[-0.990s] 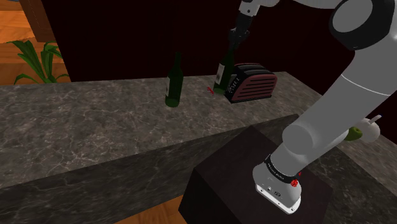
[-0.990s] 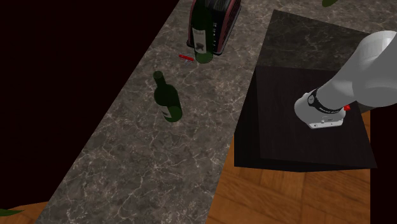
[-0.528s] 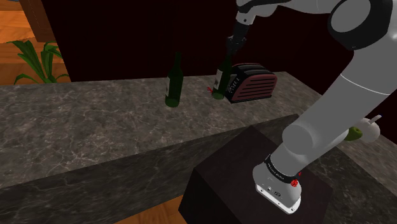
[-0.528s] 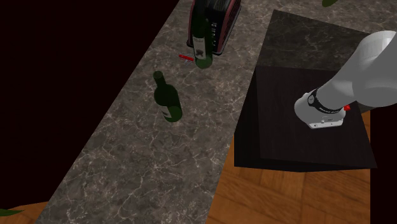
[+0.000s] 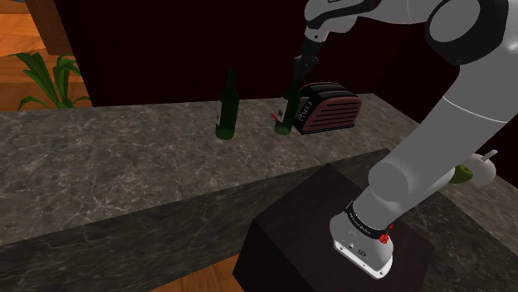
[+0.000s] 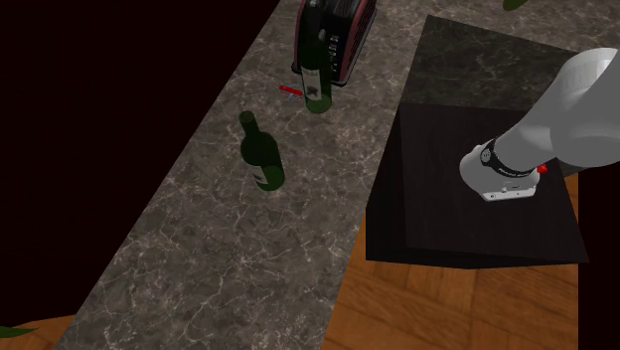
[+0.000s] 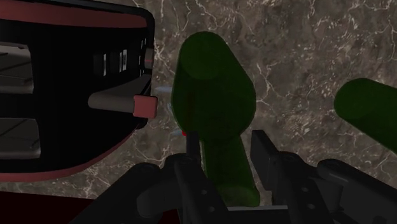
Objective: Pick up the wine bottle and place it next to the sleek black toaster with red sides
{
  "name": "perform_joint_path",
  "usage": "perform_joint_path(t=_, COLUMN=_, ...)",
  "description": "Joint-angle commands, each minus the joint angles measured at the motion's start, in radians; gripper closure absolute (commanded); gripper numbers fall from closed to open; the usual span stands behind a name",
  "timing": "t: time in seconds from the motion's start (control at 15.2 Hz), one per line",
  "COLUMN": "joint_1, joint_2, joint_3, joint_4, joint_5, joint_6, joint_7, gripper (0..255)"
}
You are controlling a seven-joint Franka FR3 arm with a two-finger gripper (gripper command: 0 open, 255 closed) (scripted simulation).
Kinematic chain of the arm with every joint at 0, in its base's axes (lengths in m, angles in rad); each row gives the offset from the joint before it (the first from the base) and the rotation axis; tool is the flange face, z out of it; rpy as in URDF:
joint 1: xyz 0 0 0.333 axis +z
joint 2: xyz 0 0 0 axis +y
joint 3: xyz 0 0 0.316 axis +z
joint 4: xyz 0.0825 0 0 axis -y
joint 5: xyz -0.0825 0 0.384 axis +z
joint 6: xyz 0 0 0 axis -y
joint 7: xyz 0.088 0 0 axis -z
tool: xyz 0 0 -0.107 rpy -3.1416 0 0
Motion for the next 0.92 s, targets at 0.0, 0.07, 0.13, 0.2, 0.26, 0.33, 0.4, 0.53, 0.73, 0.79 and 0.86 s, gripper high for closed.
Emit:
perform_joint_path(t=0.0, joint_1=0.0, joint_2=-0.001, joint_3=0.0, joint_4=-0.004, joint_5=0.0, joint_6=0.004, joint_7=0.0, gripper=255)
perform_joint_path(t=0.07, joint_1=0.0, joint_2=-0.001, joint_3=0.0, joint_4=-0.004, joint_5=0.0, joint_6=0.004, joint_7=0.0, gripper=255)
perform_joint_path(t=0.13, joint_1=0.0, joint_2=-0.001, joint_3=0.0, joint_4=-0.004, joint_5=0.0, joint_6=0.004, joint_7=0.0, gripper=255)
perform_joint_path(t=0.2, joint_1=0.0, joint_2=-0.001, joint_3=0.0, joint_4=-0.004, joint_5=0.0, joint_6=0.004, joint_7=0.0, gripper=255)
perform_joint_path(t=0.26, joint_1=0.0, joint_2=-0.001, joint_3=0.0, joint_4=-0.004, joint_5=0.0, joint_6=0.004, joint_7=0.0, gripper=255)
perform_joint_path(t=0.33, joint_1=0.0, joint_2=-0.001, joint_3=0.0, joint_4=-0.004, joint_5=0.0, joint_6=0.004, joint_7=0.0, gripper=0)
perform_joint_path(t=0.4, joint_1=0.0, joint_2=-0.001, joint_3=0.0, joint_4=-0.004, joint_5=0.0, joint_6=0.004, joint_7=0.0, gripper=0)
perform_joint_path(t=0.53, joint_1=0.0, joint_2=-0.001, joint_3=0.0, joint_4=-0.004, joint_5=0.0, joint_6=0.004, joint_7=0.0, gripper=0)
perform_joint_path(t=0.73, joint_1=0.0, joint_2=-0.009, joint_3=0.0, joint_4=0.02, joint_5=-0.001, joint_6=-0.028, joint_7=0.0, gripper=0)
perform_joint_path(t=0.79, joint_1=0.0, joint_2=-0.016, joint_3=0.0, joint_4=0.045, joint_5=-0.001, joint_6=-0.06, joint_7=0.001, gripper=0)
perform_joint_path(t=0.86, joint_1=0.0, joint_2=-0.022, joint_3=0.0, joint_4=0.072, joint_5=-0.002, joint_6=-0.092, joint_7=0.001, gripper=0)
